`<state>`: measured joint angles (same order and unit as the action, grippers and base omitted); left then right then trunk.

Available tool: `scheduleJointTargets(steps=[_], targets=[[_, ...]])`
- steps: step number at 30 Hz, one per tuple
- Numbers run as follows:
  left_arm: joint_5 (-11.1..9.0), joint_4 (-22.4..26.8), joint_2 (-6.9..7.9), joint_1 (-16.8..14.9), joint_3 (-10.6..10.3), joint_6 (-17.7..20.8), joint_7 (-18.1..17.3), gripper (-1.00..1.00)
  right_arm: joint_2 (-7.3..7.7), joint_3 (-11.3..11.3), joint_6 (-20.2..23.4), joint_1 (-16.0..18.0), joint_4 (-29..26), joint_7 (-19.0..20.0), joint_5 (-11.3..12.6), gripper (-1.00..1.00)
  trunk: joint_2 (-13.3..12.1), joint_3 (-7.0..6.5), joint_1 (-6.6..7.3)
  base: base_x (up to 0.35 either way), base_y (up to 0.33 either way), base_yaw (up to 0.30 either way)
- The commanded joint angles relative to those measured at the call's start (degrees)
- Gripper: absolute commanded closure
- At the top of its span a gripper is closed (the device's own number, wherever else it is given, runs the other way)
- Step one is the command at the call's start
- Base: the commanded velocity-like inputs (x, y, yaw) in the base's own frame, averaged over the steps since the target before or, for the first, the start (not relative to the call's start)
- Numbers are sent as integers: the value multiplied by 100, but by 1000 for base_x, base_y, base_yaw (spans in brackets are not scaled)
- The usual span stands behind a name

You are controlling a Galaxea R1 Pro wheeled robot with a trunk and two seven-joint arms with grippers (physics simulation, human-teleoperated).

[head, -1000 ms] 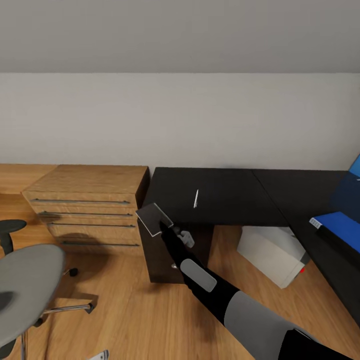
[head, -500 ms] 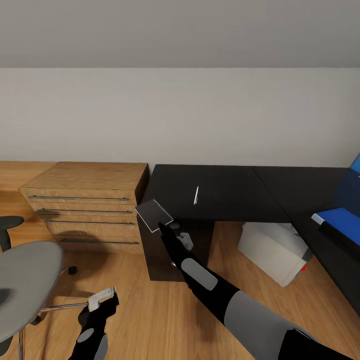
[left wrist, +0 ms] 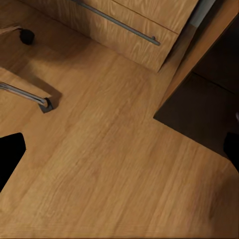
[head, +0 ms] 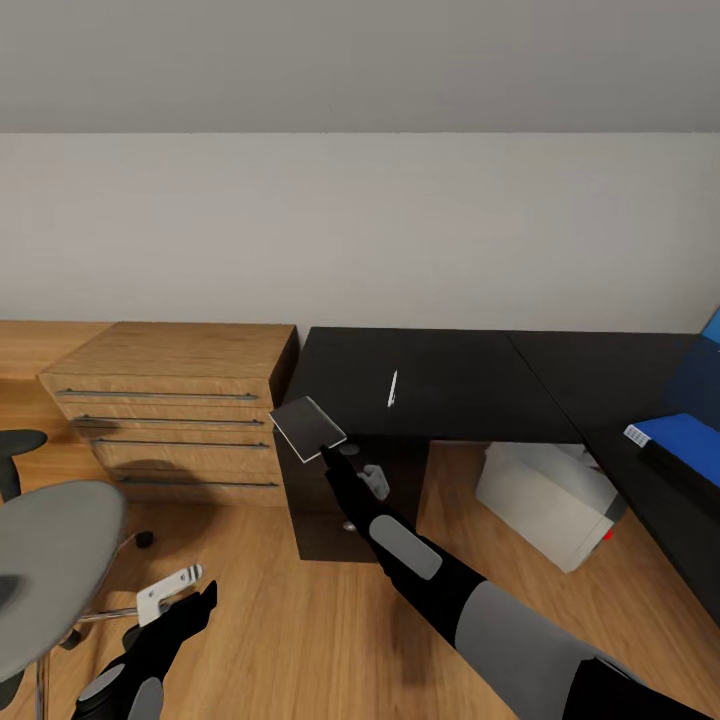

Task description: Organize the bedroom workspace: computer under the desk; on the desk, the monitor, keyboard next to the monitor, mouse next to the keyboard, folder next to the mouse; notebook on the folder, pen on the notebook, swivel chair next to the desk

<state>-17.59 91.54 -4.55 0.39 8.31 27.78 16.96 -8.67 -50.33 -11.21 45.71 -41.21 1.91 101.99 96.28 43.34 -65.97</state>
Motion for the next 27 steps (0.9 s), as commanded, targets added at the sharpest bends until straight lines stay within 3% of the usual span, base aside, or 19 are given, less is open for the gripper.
scheduleJointTargets(steps=[1, 7, 12, 18, 27], targets=[[-60, 12, -2, 2, 4, 19, 36, -100, 3, -35, -47, 11, 4, 20, 62, -100, 2, 4, 0, 0, 0, 0], [-54, 13, -2, 5, 4, 17, 36, -100, 7, -37, -46, 10, 12, 20, 223, -100, 2, 4, 0, 11, 0, 0], [-52, 10, 3, 5, 12, 25, 36, -100, 9, -46, -46, 12, 47, 13, 549, -100, 2, 4, 0, 197, 0, 0], [-51, 10, 6, 5, 25, 48, 36, -100, 7, -39, -40, 9, 132, 4, 616, -100, 2, 4, 0, 112, 0, 0], [-63, 41, 7, 5, 228, 50, 36, -100, -2, -46, -39, 8, 158, -5, 636, -100, 2, 4, 0, 14, 0, 0]])
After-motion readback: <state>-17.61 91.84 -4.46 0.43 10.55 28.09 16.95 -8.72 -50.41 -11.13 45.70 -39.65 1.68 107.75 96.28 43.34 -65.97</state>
